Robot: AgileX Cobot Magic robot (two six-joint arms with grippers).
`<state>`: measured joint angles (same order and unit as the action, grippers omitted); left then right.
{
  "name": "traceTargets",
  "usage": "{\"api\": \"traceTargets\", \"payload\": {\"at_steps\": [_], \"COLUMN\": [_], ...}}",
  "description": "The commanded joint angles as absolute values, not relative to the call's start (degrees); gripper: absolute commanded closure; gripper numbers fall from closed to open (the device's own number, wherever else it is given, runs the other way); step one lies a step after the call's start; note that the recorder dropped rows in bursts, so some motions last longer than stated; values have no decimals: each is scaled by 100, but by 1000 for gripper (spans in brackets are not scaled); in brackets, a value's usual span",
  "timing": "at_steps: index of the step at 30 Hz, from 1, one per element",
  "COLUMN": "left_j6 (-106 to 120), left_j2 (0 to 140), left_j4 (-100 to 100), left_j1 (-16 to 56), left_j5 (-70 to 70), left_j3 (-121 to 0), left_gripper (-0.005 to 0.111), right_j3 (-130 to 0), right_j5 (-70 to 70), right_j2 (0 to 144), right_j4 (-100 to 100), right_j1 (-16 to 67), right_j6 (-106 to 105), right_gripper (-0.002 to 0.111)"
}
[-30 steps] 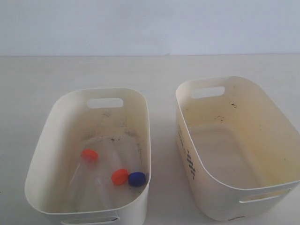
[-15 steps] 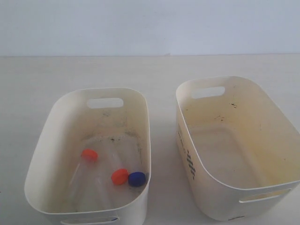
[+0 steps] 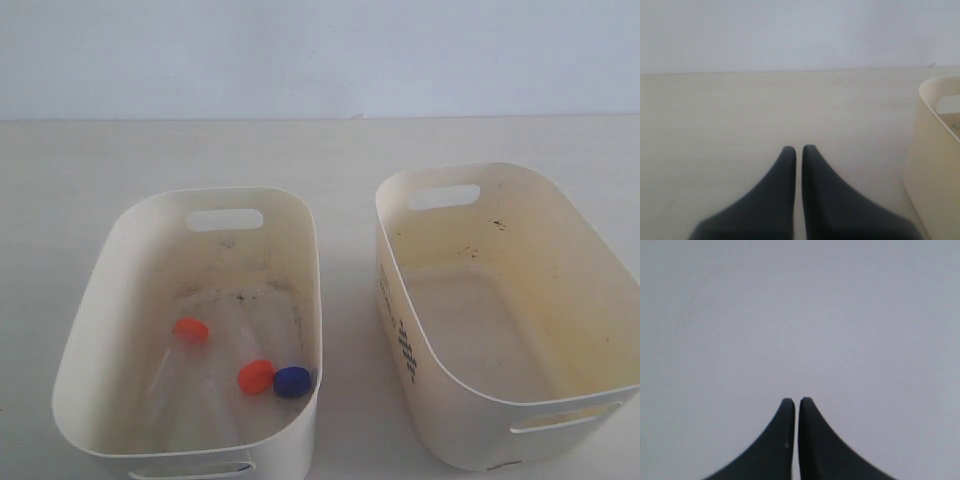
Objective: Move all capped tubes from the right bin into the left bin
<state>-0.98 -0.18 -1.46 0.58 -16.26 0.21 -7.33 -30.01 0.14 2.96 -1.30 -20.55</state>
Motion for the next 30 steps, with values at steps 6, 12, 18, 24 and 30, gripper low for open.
{"api": "traceTargets", "payload": {"at_steps": [6, 12, 18, 24, 30], "left_j6": [-148, -148, -148, -148, -148], "left_j2": [0, 0, 0, 0, 0], "left_j4": [-110, -110, -110, -110, -110], "left_j1": [57, 57, 57, 57, 57], "left_j5": [-1596, -1596, -1584, -1584, -1584], "left_j3": [0, 0, 0, 0, 0], "left_gripper": [102, 102, 102, 102, 102], "right_j3": [-431, 0, 0, 0, 0], "right_j5": [-2576, -1496, -140, 1524, 1937], "right_j2": [0, 0, 0, 0, 0], "right_j4": [283, 234, 194, 179, 51], "right_j1": [-171, -171, -171, -171, -171], "right_j6": [-1976, -1313, -1148, -307, 548], "right_gripper": [106, 106, 106, 106, 106]}}
